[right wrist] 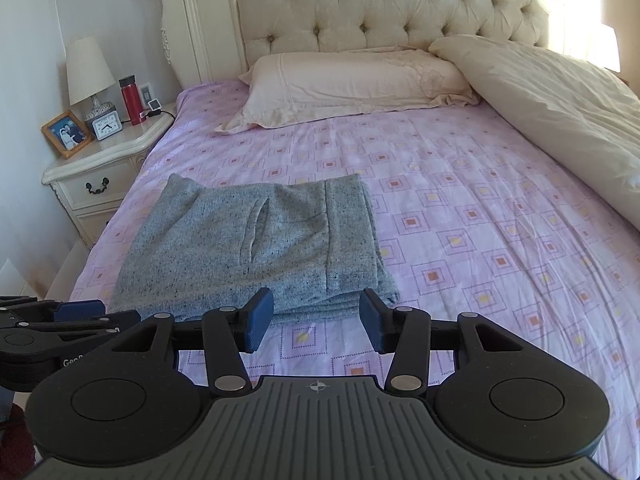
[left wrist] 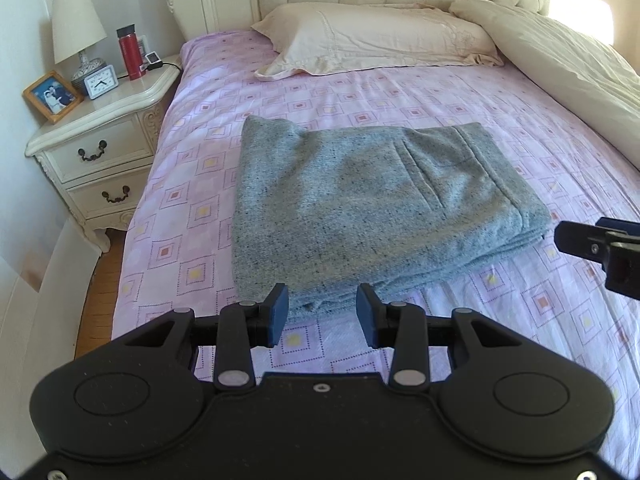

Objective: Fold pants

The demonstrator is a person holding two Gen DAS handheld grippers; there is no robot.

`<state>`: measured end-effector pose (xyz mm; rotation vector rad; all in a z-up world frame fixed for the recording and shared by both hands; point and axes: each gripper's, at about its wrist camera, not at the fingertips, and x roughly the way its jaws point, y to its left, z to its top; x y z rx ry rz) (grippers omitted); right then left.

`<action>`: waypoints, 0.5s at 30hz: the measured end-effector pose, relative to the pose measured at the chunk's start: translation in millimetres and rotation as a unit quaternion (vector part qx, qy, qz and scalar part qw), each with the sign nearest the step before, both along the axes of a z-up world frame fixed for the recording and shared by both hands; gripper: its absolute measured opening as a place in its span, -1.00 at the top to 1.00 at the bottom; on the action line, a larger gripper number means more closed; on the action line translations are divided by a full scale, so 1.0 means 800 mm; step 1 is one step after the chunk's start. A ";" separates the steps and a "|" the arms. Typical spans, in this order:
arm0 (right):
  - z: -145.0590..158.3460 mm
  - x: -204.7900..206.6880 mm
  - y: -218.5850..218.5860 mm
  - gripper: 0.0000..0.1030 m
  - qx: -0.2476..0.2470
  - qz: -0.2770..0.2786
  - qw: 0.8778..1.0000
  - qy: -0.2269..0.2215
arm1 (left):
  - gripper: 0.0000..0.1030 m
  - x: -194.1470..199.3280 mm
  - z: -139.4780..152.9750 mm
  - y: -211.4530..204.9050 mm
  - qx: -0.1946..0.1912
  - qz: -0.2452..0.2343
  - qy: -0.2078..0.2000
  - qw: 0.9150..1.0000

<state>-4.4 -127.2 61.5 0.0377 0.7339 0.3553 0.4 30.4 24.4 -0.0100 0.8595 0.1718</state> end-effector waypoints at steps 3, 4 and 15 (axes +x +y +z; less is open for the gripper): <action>0.000 0.000 0.000 0.11 0.001 0.000 1.000 0.000 | 0.08 0.000 0.000 -0.001 -0.002 -0.002 0.001 1.000; 0.000 0.000 0.000 0.11 0.001 0.000 1.000 0.000 | 0.08 0.000 0.000 -0.001 -0.003 -0.003 0.001 1.000; 0.003 -0.002 0.000 0.11 0.003 0.001 1.000 -0.006 | 0.08 0.001 0.001 0.004 -0.019 0.008 0.001 1.000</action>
